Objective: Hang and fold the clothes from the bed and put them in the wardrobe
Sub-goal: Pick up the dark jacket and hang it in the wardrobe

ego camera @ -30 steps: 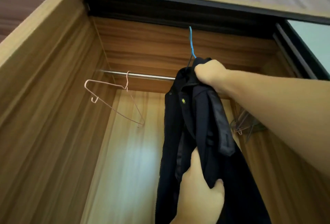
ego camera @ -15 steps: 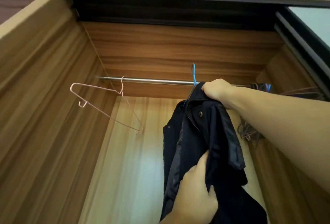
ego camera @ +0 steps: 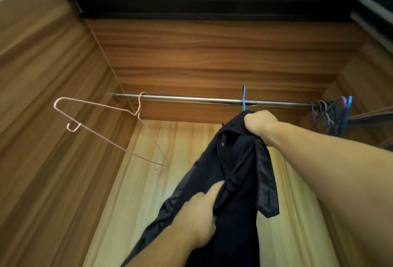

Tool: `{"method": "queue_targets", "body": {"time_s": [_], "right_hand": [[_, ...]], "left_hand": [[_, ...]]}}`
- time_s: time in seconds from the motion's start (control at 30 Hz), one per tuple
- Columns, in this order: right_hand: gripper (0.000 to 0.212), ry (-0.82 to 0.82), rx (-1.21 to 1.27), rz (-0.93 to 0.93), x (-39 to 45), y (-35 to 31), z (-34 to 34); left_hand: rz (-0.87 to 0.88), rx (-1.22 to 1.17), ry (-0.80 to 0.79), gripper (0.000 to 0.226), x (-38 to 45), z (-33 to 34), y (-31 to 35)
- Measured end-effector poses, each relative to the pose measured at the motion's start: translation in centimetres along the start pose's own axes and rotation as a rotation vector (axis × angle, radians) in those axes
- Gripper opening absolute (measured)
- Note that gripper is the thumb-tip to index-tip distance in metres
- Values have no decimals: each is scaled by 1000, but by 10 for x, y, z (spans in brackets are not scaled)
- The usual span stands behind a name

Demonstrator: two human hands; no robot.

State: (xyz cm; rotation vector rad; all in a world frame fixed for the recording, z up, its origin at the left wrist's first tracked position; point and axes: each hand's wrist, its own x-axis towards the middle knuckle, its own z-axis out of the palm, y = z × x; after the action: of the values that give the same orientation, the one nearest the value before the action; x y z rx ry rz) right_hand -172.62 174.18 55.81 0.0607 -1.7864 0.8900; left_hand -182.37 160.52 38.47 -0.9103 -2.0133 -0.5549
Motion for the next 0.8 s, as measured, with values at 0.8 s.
{"method": "queue_targets", "body": {"time_s": [0.8], "right_hand": [[24,-13,7,38,9,0,13]], "left_hand": [[-28,31,62,61,-18,16,19]]}}
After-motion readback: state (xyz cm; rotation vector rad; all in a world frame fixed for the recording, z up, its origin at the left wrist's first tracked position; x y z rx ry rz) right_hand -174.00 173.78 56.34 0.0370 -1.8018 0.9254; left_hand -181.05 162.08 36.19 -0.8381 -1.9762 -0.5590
